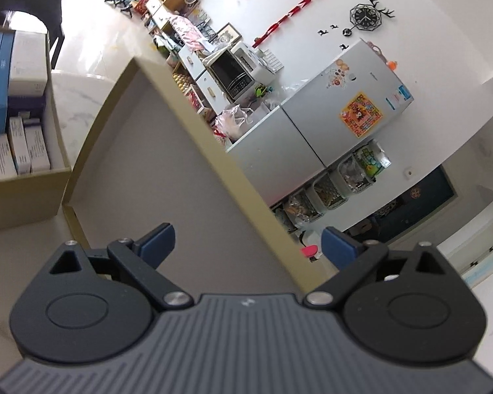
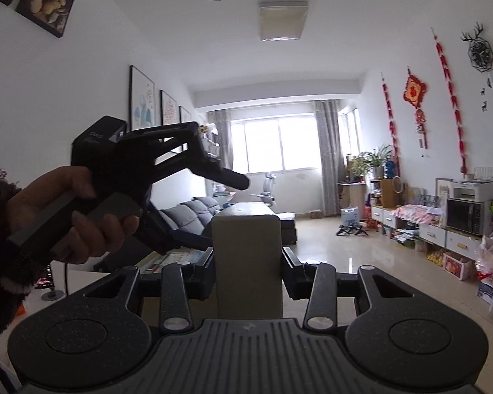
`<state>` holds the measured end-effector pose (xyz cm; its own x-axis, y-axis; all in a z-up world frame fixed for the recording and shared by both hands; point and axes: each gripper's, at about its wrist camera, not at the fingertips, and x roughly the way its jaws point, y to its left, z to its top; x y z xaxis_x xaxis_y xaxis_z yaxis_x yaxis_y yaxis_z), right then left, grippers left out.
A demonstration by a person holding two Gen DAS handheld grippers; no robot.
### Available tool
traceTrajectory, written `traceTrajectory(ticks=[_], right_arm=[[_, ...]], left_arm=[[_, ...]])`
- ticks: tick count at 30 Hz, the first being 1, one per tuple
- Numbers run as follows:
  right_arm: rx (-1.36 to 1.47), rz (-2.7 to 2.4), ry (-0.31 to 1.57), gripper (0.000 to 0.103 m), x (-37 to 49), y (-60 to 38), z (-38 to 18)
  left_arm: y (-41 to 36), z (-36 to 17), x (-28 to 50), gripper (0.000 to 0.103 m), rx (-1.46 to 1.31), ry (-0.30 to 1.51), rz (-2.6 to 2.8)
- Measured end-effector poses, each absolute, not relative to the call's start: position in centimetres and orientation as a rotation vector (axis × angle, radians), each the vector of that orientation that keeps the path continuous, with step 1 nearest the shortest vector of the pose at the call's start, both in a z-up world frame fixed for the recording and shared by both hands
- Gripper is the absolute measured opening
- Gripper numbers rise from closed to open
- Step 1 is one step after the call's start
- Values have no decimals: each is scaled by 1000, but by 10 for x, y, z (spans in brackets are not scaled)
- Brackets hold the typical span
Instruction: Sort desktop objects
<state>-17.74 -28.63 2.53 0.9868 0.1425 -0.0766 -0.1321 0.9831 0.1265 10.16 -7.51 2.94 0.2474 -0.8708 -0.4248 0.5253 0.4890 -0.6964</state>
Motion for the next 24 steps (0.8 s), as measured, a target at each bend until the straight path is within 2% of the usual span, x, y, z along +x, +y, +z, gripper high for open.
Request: traceTrajectory(ticks=[10, 14, 16, 18, 19, 21, 24], right_arm=[[76, 253, 70, 49, -179, -264, 30], [27, 336, 73, 50, -180, -248, 32], [18, 392, 77, 51, -178, -243, 33], [31, 450, 87, 49, -174, -240, 33], [44, 480, 91, 42, -172, -239, 33], [80, 549, 98, 39, -167, -239, 34], [126, 597, 108, 39, -159, -242, 35]], left_arm=[[-77, 42, 98, 98, -310, 888, -960], [-69, 36, 95, 95, -277, 898, -966], [-61, 33, 96, 91, -279, 905, -968], [-54, 27, 98, 77, -284, 921, -957], [-52, 25, 98, 73, -284, 928, -952], [-49, 20, 98, 55, -281, 936, -940], [-42, 14, 97, 54, -299, 923, -950]])
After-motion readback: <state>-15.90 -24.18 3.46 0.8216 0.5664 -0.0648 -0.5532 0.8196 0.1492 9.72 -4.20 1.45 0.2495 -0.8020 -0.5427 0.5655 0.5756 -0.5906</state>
